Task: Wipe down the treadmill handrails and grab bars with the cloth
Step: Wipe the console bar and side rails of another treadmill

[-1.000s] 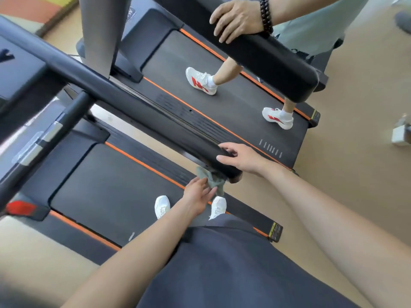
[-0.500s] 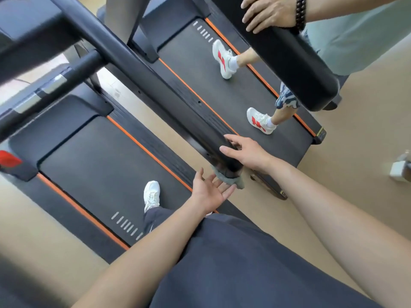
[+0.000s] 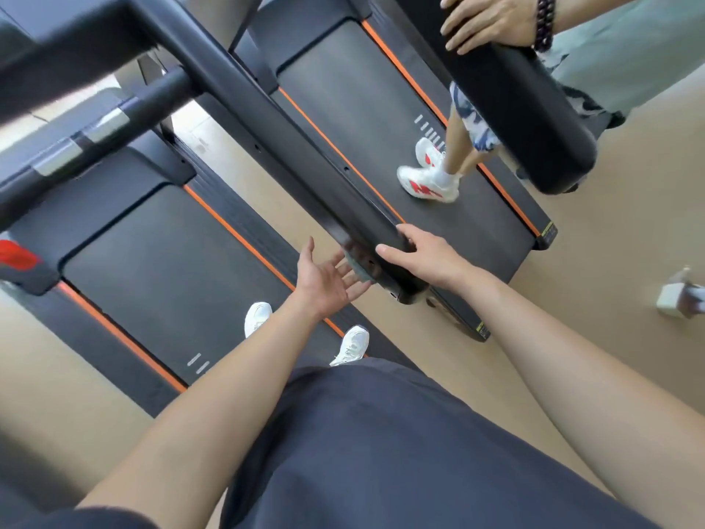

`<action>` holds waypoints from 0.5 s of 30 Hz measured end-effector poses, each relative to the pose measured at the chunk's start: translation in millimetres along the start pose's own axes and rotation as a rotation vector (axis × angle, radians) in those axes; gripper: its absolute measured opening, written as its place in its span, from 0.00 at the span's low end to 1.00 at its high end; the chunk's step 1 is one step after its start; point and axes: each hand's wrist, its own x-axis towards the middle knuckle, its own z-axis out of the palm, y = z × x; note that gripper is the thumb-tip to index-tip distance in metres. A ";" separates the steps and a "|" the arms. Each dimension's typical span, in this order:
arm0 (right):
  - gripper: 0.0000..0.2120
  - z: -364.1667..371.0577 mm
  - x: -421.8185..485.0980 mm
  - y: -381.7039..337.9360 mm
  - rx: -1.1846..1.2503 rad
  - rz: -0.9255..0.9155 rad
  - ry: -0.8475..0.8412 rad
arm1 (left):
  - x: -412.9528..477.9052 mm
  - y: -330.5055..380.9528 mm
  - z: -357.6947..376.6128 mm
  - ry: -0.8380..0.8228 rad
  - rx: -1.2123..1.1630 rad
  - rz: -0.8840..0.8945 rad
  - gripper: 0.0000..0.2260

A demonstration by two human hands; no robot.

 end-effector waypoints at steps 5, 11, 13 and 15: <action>0.34 13.9 3.6 3.9 0.140 0.032 0.003 | -4.1 20.2 1.6 0.003 0.014 0.011 0.35; 0.37 16.6 2.7 4.9 0.209 0.055 0.032 | -2.3 31.4 5.0 0.033 0.039 0.004 0.35; 0.39 17.3 3.6 5.4 0.207 0.060 0.042 | -2.9 24.4 6.7 0.048 0.075 -0.028 0.34; 0.36 19.2 3.8 5.6 0.221 0.052 0.068 | -3.5 13.6 6.2 0.049 0.111 -0.091 0.35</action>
